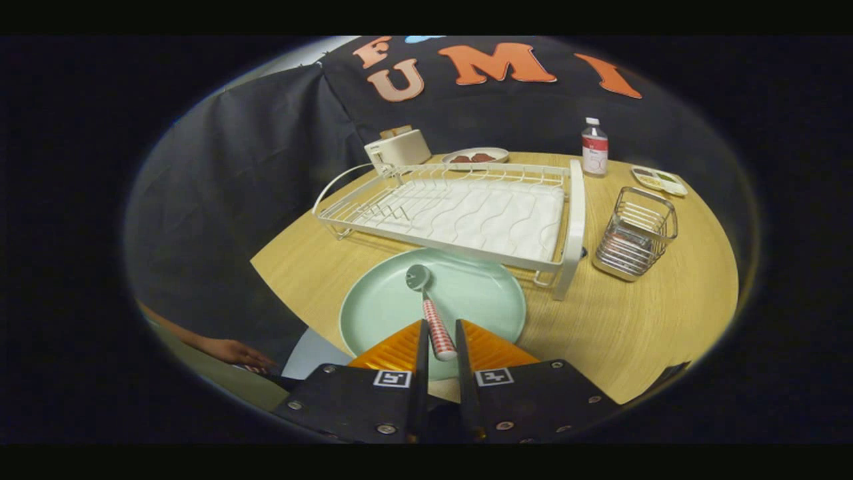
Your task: Take the plate from the dish rack, then take the spoon from the basket and place it into the plate.
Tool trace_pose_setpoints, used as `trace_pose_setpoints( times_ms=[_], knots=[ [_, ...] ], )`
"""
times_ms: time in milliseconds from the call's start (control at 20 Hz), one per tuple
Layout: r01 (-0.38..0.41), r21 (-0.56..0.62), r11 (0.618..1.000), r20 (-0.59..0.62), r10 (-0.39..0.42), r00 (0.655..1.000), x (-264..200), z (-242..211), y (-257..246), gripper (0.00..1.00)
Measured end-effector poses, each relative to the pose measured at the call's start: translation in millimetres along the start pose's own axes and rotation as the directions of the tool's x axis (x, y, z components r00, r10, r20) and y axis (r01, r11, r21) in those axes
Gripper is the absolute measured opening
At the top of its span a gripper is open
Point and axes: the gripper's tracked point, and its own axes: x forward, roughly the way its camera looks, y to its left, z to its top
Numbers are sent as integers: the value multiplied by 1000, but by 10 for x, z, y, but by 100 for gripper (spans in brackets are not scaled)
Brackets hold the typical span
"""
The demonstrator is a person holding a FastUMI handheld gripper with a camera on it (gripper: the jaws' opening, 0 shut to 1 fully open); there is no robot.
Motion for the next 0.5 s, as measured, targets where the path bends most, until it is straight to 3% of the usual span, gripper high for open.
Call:
trace_pose_setpoints(
  times_ms=[250, 500],
  knots=[
    [7, 24, 1000, 2, -7, 1000, -42, 76, -28, 29],
    [35, 41, 999, 165, -41, 985, -352, 754, -79, 47]
  ],
)
